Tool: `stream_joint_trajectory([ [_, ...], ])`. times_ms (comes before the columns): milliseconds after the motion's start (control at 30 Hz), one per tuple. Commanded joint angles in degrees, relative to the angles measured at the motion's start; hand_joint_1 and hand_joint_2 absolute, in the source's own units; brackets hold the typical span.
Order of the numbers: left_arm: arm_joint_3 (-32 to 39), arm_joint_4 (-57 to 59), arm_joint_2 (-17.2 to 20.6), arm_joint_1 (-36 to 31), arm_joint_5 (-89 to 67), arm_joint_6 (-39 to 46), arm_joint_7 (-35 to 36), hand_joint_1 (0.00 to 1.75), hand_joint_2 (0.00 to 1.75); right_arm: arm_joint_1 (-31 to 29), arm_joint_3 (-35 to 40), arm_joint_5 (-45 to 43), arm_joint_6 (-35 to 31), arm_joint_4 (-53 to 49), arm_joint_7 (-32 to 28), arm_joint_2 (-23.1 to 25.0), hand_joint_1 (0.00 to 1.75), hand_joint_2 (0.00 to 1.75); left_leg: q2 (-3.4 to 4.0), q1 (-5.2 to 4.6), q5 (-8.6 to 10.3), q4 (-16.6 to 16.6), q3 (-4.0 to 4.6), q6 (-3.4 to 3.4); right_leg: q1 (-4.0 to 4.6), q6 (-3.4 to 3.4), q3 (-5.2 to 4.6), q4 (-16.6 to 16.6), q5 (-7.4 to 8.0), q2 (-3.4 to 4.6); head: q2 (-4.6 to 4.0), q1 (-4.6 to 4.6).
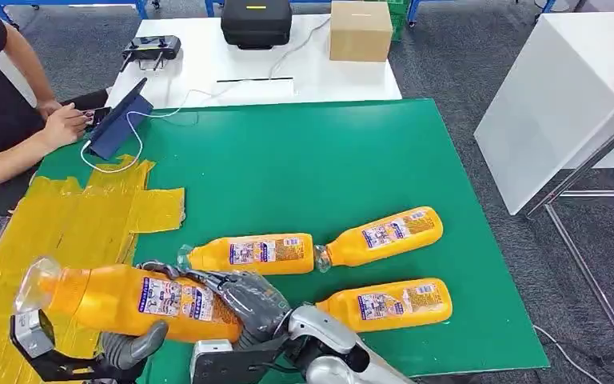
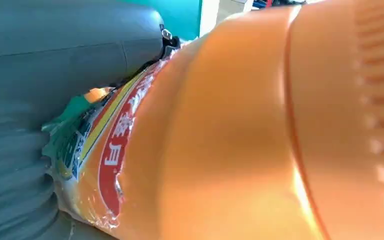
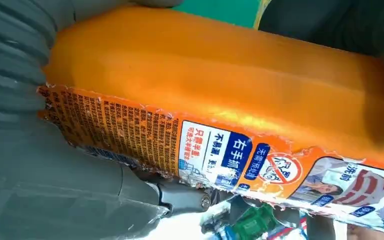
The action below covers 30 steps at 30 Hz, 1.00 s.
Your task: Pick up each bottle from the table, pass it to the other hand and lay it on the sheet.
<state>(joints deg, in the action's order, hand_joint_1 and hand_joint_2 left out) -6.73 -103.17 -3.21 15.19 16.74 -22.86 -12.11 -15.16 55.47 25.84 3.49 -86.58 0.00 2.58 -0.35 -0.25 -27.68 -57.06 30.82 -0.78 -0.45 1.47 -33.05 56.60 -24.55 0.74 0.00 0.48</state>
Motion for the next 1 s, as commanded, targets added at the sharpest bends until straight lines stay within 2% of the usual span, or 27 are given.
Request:
stream_joint_trajectory([
  [33, 8.59, -0.68, -2.66, -2.99, -16.17, 8.57, -0.64, 1.75, 1.75, 7.43, -10.26, 5.32, -5.06, -10.03, 0.95, -3.37, 0.00, 1.75, -0.15, 0.10, -0.03, -0.01, -0.05, 0.05, 0.10, -0.01, 0.16, -0.09, -0.04, -0.23, 0.02, -0.02],
  [100, 11.97, -0.60, -4.02, -6.21, -30.96, 18.18, 0.19, 1.75, 1.75, 10.06, -14.39, 6.24, -5.35, -14.52, 1.97, -3.17, 0.00, 1.75, -0.21, 0.04, 0.01, -0.05, 0.08, 0.03, 0.05, 0.00, 0.02, -0.01, -0.03, -0.26, 0.00, -0.02],
  [133, 12.98, -0.08, -3.76, -7.95, -36.65, 21.50, 0.18, 1.75, 1.75, 10.71, -15.75, 6.58, -4.97, -15.65, 2.51, -3.18, 0.00, 1.75, -0.31, 0.17, -0.04, -0.09, -0.02, 0.08, 0.18, -0.02, 0.23, -0.08, -0.07, -0.44, 0.00, -0.02],
  [167, 14.03, 0.79, -3.41, -9.54, -41.19, 24.35, 0.65, 1.75, 1.75, 11.27, -16.97, 6.80, -4.68, -16.26, 2.80, -3.07, 0.00, 1.75, -0.30, 0.05, 0.03, -0.07, 0.14, 0.03, 0.05, 0.00, 0.00, 0.00, -0.02, -0.32, 0.00, 0.00],
  [200, 14.99, 1.95, -3.15, -11.34, -46.47, 27.58, 0.66, 1.75, 1.75, 11.15, -17.74, 7.76, -4.07, -16.27, 3.37, -3.15, 0.00, 0.00, -0.45, 0.09, 0.05, -0.11, 0.14, 0.06, 0.10, -0.01, 0.05, 0.00, -0.03, -0.50, 0.00, 0.04],
  [267, 16.28, 4.85, -1.69, -14.57, -54.96, 30.76, 1.49, 1.75, 1.75, 10.51, -19.31, 9.24, -3.42, -15.43, 4.28, -2.88, 0.00, 0.00, -0.25, 0.08, 0.06, -0.03, 0.05, 0.08, 0.08, -0.05, 0.03, -0.04, 0.03, -0.30, 0.02, -0.06],
  [300, 16.63, 6.38, -0.88, -15.96, -59.00, 32.04, 2.04, 1.75, 1.75, 9.80, -19.96, 9.94, -3.03, -14.73, 4.76, -2.78, 0.00, 1.75, -0.26, 0.12, 0.07, -0.01, 0.00, 0.12, 0.11, -0.08, 0.10, -0.08, 0.04, -0.34, 0.00, -0.04],
  [467, 16.03, 11.25, 1.36, -17.84, -73.78, 35.48, 4.34, 1.75, 1.75, 7.68, -20.42, 10.18, -2.07, -13.91, 7.38, -6.27, 0.00, 1.75, -0.19, 0.04, 0.11, 0.05, -0.12, 0.07, 0.04, -0.01, 0.20, -0.10, 0.04, -0.24, 0.00, -0.02],
  [700, 15.71, 13.32, 2.07, -17.94, -75.83, 34.50, 5.34, 1.75, 1.75, 8.00, -20.93, 9.94, -1.61, -13.17, 8.11, -6.56, 0.00, 1.75, -0.03, 0.01, 0.07, 0.03, -0.09, 0.06, 0.01, -0.01, 0.11, -0.02, 0.01, -0.11, 0.00, -0.04],
  [900, 13.73, 19.64, 5.16, -20.16, -84.97, 30.97, 11.50, 1.75, 1.75, 6.65, -21.15, 10.93, 0.72, -9.22, 11.02, -7.51, 0.00, 1.75, -0.06, -0.01, 0.09, 0.05, -0.09, 0.07, 0.00, -0.01, 0.11, -0.04, 0.03, -0.14, 0.00, -0.02],
  [1000, 13.45, 28.04, 7.84, -24.27, -92.03, 30.25, 17.16, 1.75, 1.75, 5.25, -21.22, 11.47, 1.98, -5.54, 11.77, -5.91, 0.00, 1.75, -0.04, 0.02, 0.11, 0.07, -0.09, 0.09, 0.03, -0.03, 0.10, -0.07, 0.06, -0.14, 0.00, -0.02],
])
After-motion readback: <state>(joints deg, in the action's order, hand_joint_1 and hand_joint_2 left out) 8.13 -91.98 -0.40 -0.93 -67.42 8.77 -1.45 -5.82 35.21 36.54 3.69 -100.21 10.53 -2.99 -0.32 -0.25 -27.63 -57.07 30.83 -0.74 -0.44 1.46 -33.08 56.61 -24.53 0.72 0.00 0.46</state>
